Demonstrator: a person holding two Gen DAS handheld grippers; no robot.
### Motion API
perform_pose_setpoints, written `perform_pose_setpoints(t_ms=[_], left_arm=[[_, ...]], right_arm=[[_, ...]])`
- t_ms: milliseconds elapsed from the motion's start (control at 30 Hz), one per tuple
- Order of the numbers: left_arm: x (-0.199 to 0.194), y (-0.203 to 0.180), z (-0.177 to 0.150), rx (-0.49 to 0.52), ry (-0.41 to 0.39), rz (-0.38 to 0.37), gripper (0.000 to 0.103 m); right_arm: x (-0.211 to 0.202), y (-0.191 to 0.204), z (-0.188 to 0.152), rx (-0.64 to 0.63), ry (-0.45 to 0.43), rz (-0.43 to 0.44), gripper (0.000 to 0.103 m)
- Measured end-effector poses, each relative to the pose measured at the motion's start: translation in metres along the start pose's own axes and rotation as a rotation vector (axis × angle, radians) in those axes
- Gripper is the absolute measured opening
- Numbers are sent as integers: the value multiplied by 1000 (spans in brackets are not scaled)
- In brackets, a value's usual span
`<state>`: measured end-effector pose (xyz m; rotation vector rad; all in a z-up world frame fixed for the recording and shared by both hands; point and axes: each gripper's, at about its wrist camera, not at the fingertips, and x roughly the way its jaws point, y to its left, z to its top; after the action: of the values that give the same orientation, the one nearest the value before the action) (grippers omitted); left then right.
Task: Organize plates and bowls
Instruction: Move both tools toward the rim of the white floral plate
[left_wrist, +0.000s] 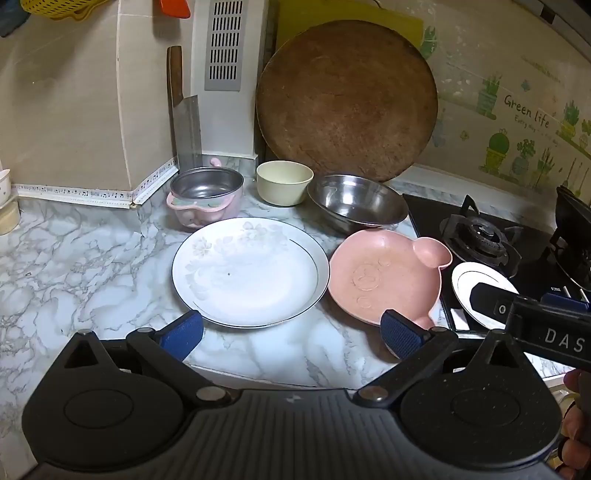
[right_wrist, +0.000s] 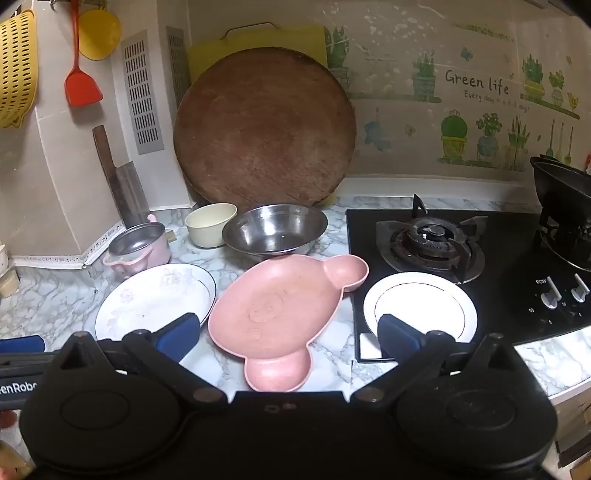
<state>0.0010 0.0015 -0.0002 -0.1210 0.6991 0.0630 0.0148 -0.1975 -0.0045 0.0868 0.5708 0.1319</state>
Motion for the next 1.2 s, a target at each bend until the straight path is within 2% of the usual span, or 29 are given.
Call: perform_pose_setpoints(t_ms=[33, 467, 1200], left_arm=[[-3, -1, -2, 21, -24, -6, 103], [-17, -22, 2, 35, -73, -14, 103], [-37, -38, 1, 44, -108, -30, 103]], right_arm=[[-1, 0, 0, -1, -1, -1, 103], [-19, -17, 8, 5, -36, 7, 103], [-41, -33, 9, 35, -74, 20, 103]])
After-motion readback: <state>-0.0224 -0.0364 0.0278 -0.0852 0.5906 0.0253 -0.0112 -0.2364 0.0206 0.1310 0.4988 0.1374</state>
